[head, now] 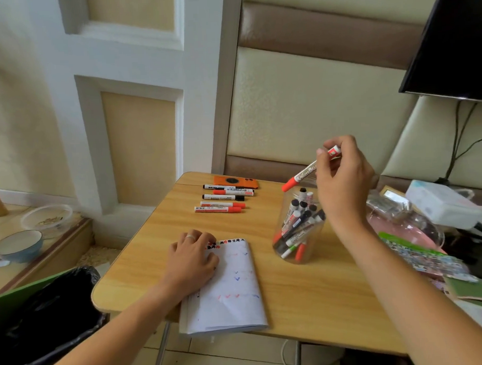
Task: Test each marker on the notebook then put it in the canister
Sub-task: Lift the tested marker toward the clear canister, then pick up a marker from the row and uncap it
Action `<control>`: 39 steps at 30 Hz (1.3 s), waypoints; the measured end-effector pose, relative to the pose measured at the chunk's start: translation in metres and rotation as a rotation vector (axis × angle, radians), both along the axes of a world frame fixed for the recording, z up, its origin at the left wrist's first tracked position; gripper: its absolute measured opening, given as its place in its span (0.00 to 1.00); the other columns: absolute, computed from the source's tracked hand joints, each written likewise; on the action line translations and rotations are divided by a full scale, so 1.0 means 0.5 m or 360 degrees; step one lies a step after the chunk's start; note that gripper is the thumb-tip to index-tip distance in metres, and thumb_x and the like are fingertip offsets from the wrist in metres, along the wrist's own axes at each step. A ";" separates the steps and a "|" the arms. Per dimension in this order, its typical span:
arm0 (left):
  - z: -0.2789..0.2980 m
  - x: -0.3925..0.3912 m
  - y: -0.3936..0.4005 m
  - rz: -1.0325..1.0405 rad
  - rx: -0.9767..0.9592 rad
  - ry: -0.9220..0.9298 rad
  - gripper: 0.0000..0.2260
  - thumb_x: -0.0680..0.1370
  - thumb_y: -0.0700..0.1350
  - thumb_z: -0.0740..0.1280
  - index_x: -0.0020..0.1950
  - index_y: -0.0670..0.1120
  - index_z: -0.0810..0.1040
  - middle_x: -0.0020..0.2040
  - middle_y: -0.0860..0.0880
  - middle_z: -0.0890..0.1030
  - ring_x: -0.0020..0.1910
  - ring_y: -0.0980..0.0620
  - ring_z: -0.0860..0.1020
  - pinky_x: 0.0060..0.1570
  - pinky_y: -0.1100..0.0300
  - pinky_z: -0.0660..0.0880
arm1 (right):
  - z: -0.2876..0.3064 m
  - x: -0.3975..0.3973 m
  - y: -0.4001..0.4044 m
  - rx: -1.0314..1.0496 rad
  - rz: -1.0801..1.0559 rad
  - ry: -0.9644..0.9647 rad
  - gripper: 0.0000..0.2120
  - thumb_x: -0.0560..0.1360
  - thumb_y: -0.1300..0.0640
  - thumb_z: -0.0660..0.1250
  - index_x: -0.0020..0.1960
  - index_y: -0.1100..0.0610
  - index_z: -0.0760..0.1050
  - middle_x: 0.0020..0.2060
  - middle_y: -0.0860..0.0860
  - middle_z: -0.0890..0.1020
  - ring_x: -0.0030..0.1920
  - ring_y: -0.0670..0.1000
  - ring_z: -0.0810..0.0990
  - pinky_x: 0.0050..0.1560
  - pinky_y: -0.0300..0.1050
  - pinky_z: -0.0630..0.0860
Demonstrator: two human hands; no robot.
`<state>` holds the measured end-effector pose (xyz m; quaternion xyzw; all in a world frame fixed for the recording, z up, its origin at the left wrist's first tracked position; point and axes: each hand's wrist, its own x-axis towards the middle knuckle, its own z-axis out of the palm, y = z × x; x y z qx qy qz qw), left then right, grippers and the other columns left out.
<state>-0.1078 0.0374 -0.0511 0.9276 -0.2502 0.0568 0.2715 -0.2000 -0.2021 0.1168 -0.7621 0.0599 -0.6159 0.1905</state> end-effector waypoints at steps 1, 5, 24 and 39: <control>-0.001 0.001 0.000 -0.0002 0.0006 0.0000 0.22 0.72 0.56 0.53 0.64 0.56 0.73 0.64 0.52 0.72 0.66 0.52 0.66 0.64 0.53 0.58 | -0.003 0.001 -0.002 0.0003 -0.0023 -0.0036 0.04 0.80 0.61 0.67 0.51 0.62 0.76 0.42 0.55 0.82 0.39 0.52 0.76 0.43 0.37 0.64; -0.004 0.006 -0.001 -0.0010 0.0021 -0.0023 0.17 0.77 0.54 0.58 0.65 0.56 0.72 0.65 0.52 0.71 0.66 0.52 0.66 0.65 0.53 0.58 | -0.011 0.005 -0.004 0.0030 -0.0118 -0.0166 0.06 0.83 0.61 0.65 0.53 0.64 0.76 0.45 0.56 0.81 0.41 0.50 0.76 0.42 0.38 0.64; -0.011 0.037 0.003 0.0019 0.0061 -0.0168 0.13 0.79 0.52 0.61 0.63 0.58 0.74 0.62 0.53 0.72 0.64 0.52 0.67 0.61 0.54 0.61 | -0.053 0.051 0.031 -0.0356 -0.0416 0.1053 0.15 0.83 0.47 0.62 0.55 0.59 0.79 0.51 0.56 0.81 0.51 0.59 0.79 0.51 0.53 0.74; -0.018 0.113 -0.006 0.0070 0.0115 -0.0249 0.11 0.80 0.54 0.57 0.62 0.58 0.71 0.61 0.53 0.69 0.63 0.53 0.66 0.61 0.56 0.62 | -0.248 0.313 0.119 -0.0195 0.0134 0.1673 0.16 0.83 0.52 0.65 0.69 0.52 0.73 0.64 0.50 0.74 0.59 0.49 0.75 0.52 0.42 0.74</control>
